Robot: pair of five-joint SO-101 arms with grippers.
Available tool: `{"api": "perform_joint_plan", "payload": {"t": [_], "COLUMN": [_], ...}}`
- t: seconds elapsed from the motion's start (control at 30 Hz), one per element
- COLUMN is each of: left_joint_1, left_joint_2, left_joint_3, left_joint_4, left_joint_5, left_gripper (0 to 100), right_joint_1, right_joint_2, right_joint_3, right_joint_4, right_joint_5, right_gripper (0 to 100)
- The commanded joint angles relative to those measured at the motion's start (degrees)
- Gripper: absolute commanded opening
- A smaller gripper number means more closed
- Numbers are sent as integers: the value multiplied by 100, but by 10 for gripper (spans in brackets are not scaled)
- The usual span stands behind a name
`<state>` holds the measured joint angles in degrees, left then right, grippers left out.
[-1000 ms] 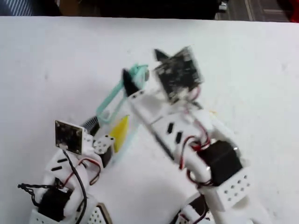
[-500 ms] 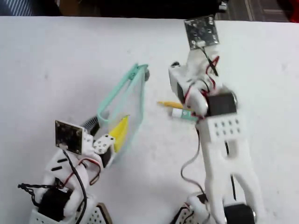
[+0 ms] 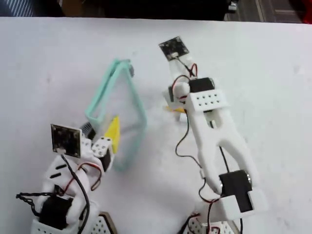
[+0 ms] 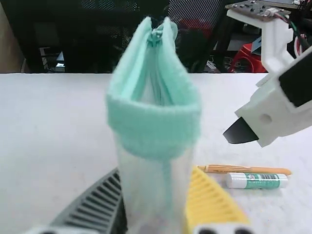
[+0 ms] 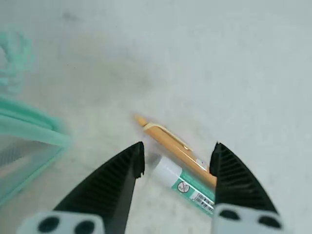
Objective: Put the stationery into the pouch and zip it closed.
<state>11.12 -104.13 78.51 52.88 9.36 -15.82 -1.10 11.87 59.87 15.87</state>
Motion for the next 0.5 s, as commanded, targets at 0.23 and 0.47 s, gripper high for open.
{"api": "perform_joint_plan", "payload": {"t": [0.23,0.47], "left_joint_1": [-585,-576], "left_joint_2": [-57,-57], "left_joint_3": [-35,-35], "left_joint_4": [-193,-202], "left_joint_5": [-18,-18], "left_gripper": [28,28], "right_joint_1": [-251,-708], "right_joint_2": [13,13], "right_joint_3": [229,703], "right_joint_4": [-13,-13], "right_joint_5": [651,1732], "right_gripper": [204,204]}}
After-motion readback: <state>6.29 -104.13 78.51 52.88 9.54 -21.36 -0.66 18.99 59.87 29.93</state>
